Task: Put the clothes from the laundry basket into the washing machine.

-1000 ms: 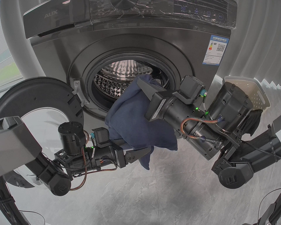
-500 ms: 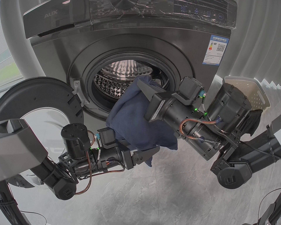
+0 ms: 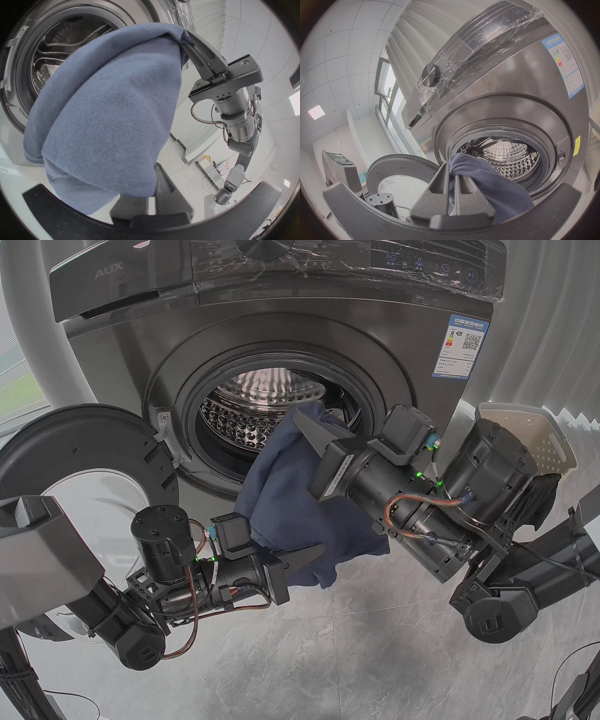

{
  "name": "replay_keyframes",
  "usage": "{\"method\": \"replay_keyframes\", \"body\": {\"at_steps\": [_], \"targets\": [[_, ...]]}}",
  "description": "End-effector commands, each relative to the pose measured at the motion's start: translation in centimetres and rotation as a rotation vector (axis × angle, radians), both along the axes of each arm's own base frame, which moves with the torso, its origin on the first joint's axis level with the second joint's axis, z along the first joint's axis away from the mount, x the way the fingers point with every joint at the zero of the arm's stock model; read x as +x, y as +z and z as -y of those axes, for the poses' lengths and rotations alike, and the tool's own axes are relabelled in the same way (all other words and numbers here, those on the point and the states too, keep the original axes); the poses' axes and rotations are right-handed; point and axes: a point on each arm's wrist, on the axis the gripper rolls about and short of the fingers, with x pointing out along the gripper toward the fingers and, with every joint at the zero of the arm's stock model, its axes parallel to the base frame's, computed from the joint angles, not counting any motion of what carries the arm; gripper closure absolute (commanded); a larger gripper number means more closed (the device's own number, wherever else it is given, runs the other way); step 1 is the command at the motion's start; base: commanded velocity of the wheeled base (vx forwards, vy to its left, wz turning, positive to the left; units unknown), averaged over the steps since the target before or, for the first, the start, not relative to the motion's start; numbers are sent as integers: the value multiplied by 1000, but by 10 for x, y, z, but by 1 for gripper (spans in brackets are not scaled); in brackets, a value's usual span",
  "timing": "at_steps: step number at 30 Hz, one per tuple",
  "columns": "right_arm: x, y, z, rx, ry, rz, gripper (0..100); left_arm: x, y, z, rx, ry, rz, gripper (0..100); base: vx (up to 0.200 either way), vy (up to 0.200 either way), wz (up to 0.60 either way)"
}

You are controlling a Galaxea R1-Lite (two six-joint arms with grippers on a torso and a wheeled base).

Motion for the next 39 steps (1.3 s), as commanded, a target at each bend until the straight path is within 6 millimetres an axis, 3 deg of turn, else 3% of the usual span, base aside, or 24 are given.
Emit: {"method": "replay_keyframes", "body": {"at_steps": [1, 8, 9, 16, 27, 39], "targets": [[0, 0, 0, 0, 1, 0, 100, -2, 1, -1, -3, -2, 5, 100, 0, 0, 0], [0, 0, -1, 0, 2, 0, 100, -4, -6, -2, 15, 1, -13, 100, 0, 0, 0], [0, 0, -1, 0, 3, -2, 100, -5, -7, -3, 19, -2, -18, 0, 0, 0, 0], [0, -2, -3, -3, 5, -3, 100, -8, -15, 2, 27, -18, -25, 0, 0, 0, 0], [0, -2, -4, -1, 9, -3, 100, 7, -36, 13, 9, -8, -1, 0, 0, 0, 0], [-1, -4, -5, -4, 9, -6, 100, 9, -42, -2, 47, 46, 5, 0, 0, 0, 0]]}}
